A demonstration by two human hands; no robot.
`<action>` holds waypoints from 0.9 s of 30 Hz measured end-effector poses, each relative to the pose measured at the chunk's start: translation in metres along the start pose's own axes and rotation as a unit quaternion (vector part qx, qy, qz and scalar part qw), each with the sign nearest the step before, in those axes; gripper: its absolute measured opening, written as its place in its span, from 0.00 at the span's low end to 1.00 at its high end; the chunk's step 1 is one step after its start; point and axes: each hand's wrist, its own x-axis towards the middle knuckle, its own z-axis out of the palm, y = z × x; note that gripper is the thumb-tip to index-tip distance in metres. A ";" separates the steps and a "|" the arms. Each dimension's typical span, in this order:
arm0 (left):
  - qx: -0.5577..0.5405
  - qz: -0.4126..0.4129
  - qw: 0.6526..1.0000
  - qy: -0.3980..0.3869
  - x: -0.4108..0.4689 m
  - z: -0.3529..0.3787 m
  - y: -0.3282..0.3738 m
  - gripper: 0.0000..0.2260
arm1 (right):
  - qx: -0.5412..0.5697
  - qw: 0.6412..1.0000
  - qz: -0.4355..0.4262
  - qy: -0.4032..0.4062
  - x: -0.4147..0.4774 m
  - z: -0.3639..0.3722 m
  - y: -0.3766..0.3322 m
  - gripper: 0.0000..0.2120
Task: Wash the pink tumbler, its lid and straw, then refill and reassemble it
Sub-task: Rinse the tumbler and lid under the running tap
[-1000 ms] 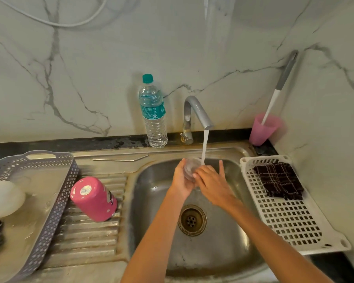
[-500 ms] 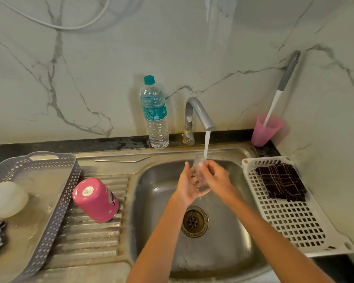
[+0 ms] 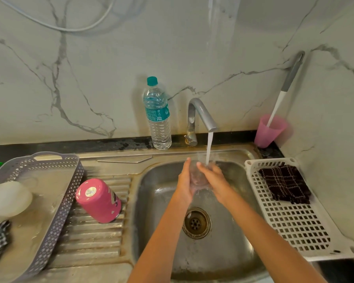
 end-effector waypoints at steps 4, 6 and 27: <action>0.044 -0.009 0.998 0.040 0.001 0.009 0.000 0.25 | -0.083 0.986 -0.062 0.133 -0.004 0.009 -0.008 0.19; 0.061 0.000 0.996 0.062 0.001 0.008 0.000 0.25 | -0.113 0.989 -0.050 0.084 -0.007 0.007 -0.011 0.16; -0.045 -0.021 0.996 0.078 -0.054 -0.046 0.006 0.20 | -0.371 0.899 -0.228 -0.044 -0.041 0.024 0.015 0.48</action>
